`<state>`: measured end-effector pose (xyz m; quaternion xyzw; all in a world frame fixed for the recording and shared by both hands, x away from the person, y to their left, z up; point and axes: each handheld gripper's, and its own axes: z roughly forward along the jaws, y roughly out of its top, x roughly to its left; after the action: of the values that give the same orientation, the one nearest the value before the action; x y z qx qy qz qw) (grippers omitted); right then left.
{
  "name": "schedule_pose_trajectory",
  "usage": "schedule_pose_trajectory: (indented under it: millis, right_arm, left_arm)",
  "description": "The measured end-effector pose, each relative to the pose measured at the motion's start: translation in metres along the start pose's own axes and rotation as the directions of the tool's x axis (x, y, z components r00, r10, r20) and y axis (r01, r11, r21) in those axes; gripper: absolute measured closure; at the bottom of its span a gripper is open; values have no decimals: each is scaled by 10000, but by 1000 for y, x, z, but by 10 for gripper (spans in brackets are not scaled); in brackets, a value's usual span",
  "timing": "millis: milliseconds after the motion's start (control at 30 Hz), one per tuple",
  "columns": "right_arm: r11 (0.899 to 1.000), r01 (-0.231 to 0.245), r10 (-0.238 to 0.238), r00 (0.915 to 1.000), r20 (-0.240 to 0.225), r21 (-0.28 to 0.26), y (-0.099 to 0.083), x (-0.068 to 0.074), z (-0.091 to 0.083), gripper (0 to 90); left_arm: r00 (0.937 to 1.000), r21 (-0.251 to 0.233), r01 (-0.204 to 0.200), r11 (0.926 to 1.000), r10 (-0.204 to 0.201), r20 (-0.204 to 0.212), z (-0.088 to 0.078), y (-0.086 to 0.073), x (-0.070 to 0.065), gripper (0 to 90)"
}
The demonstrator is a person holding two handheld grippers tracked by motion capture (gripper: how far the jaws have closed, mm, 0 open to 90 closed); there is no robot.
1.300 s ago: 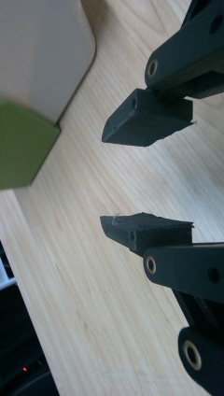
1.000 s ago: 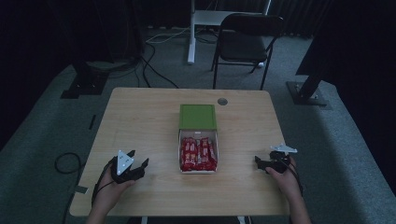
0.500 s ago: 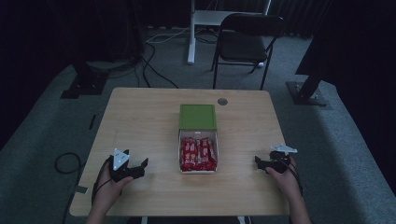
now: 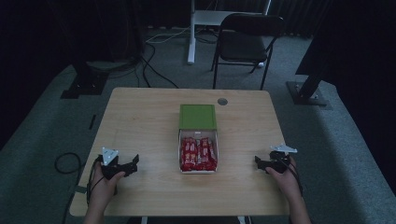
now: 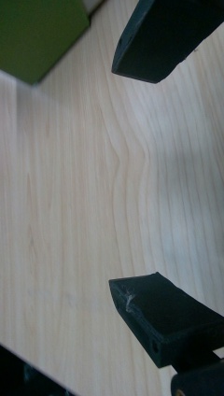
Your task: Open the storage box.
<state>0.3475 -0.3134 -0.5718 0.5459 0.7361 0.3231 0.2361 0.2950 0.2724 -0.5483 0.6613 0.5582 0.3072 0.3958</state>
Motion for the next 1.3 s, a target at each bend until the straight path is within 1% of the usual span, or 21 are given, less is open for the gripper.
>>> schedule_pose_trajectory:
  millis: [33,100,233,267,300,333,400,467,533,600,700,800,833,967,1000,1067,1133,1167,1233,1267,1300]
  right_arm:
    - [10000,1,-1,10000,-1,-2,0,0,0,117]
    - [10000,0,0,10000,0,0,0,0,0,117]
    - [10000,-33,33,10000,16,20,0,0,0,113]
    - [10000,-34,34,10000,16,22,0,0,0,113]
    - [10000,-31,31,10000,17,18,0,0,0,113]
    - [10000,-30,30,10000,17,18,0,0,0,113]
    - [10000,-31,31,10000,16,19,0,0,0,113]
    - [10000,-32,32,10000,16,13,0,0,0,113]
    - [10000,-30,30,10000,17,17,0,0,0,113]
    - [10000,-31,31,10000,15,17,0,0,0,112]
    - [10000,-39,38,10000,14,23,0,0,0,112]
    - [10000,-50,50,10000,43,16,1,0,1,112]
    - [10000,-55,55,10000,45,13,1,0,1,112]
    - [10000,-64,64,10000,51,12,1,0,1,112]
    - [10000,-64,64,10000,50,16,1,0,1,112]
    - [10000,-69,69,10000,50,15,1,0,1,111]
    - [10000,-70,70,10000,51,15,1,0,1,111]
    - [10000,-71,71,10000,52,15,1,0,1,111]
    - [10000,-75,74,10000,50,13,1,0,1,111]
    - [10000,-74,74,10000,48,14,1,0,1,111]
    - [10000,-74,74,10000,49,14,1,0,1,111]
  left_arm:
    - [9998,66,51,10000,-50,-191,0,0,2,20]
    - [9990,114,163,9998,-158,-423,0,0,6,20]
    - [9969,571,179,9982,-135,-773,1,-1,13,20]
    - [9967,655,112,9978,-59,-804,2,-1,14,20]
    - [9967,823,-133,9965,198,-790,2,-1,15,20]
    - [9957,953,-212,9952,296,-875,3,-1,16,21]
    - [9953,1107,-256,9935,357,-901,4,-1,17,21]
    - [9949,1208,-144,9926,262,-972,6,-1,19,21]
    - [9943,1323,-205,9910,341,-1009,8,-2,20,21]
    - [9939,1420,-280,9895,428,-1017,10,-3,21,20]
    - [9941,1488,-152,9887,310,-1044,11,-4,23,21]
    - [9943,1608,-145,9869,312,-1023,12,-4,24,20]
    - [9944,1674,-135,9858,308,-1012,13,-5,25,21]
    - [9935,1989,-308,9795,518,-1012,15,-7,26,21]
    - [9935,2077,-280,9778,501,-1019,16,-7,26,20]
    - [9936,2135,-360,9763,578,-969,17,-6,26,21]
    - [9931,2337,-419,9714,660,-964,18,-6,26,21]
    - [9926,2583,-480,9649,750,-957,19,-7,26,20]
    - [9929,2580,-447,9651,714,-952,20,-6,25,18]
    - [9939,2600,-413,9647,664,-884,20,-6,25,19]
    - [9976,2716,-164,9623,341,-606,21,-7,25,19]
